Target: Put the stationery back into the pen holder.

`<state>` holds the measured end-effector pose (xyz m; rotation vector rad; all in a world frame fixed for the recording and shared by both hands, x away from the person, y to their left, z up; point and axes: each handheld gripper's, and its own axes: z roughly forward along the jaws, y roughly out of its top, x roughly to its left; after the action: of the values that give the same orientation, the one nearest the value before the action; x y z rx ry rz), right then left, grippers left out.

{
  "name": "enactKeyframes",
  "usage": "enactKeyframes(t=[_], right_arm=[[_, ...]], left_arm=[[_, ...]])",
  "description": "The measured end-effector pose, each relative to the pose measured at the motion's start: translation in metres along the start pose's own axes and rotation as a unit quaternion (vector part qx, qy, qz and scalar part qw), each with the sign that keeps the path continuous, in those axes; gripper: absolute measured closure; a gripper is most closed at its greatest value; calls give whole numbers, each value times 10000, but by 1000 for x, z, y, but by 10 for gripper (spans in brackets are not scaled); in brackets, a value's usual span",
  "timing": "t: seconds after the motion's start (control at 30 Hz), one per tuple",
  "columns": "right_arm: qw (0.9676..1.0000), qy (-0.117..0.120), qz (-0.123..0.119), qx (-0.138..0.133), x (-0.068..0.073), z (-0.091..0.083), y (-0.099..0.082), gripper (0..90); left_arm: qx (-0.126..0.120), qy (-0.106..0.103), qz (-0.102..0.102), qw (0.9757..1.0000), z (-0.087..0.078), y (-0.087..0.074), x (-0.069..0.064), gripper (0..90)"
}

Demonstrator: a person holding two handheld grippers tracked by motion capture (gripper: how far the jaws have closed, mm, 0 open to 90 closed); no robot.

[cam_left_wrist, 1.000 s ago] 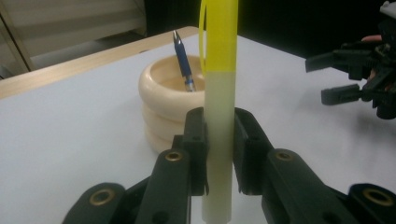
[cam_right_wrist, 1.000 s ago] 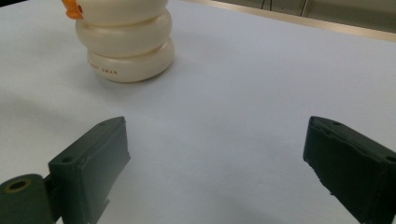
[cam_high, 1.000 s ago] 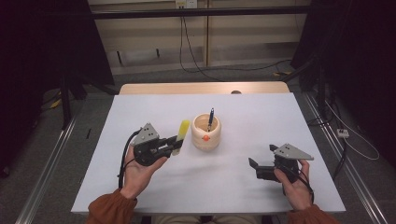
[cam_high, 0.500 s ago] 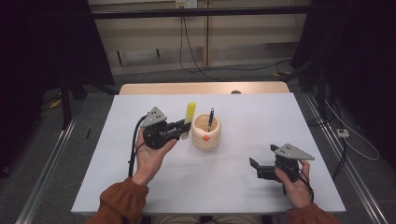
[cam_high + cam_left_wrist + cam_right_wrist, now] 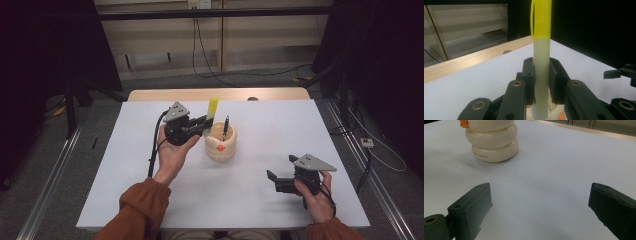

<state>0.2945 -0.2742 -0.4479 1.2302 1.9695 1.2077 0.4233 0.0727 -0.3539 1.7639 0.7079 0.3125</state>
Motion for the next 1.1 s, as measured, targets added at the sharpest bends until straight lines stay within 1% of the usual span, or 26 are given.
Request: enactKeyframes(t=[0.07,0.1,0.2,0.37,0.53,0.63,0.67,0.73,0.8,1.07,1.1], right_arm=[[10000,17,6,6,0,0,0,46],[10000,18,-2,10,0,0,0,46],[10000,26,-8,11,0,0,0,45],[10000,45,-2,15,0,0,0,45],[10000,55,0,32,0,1,0,45],[10000,61,-3,27,0,1,0,45],[10000,62,-7,30,0,1,0,45],[10000,77,-13,36,1,1,0,45],[10000,77,-11,36,0,1,0,45],[10000,87,-12,40,0,1,0,45],[10000,89,-10,43,0,1,0,45]], left_arm=[[-25,-12,-19,10000,5,1,0,773],[-14,-4,-3,10000,7,1,0,773],[5,-18,-43,10000,15,0,2,774],[103,25,-70,9999,27,-5,7,773],[109,70,-131,9998,36,-10,12,773],[138,117,-105,9998,39,-11,10,773],[138,99,-99,9998,40,-11,9,773],[168,113,-19,9998,41,-12,6,773],[169,101,-6,9998,43,-13,5,773],[261,189,-17,9995,46,-19,13,773],[248,199,-49,9995,47,-21,14,773]])
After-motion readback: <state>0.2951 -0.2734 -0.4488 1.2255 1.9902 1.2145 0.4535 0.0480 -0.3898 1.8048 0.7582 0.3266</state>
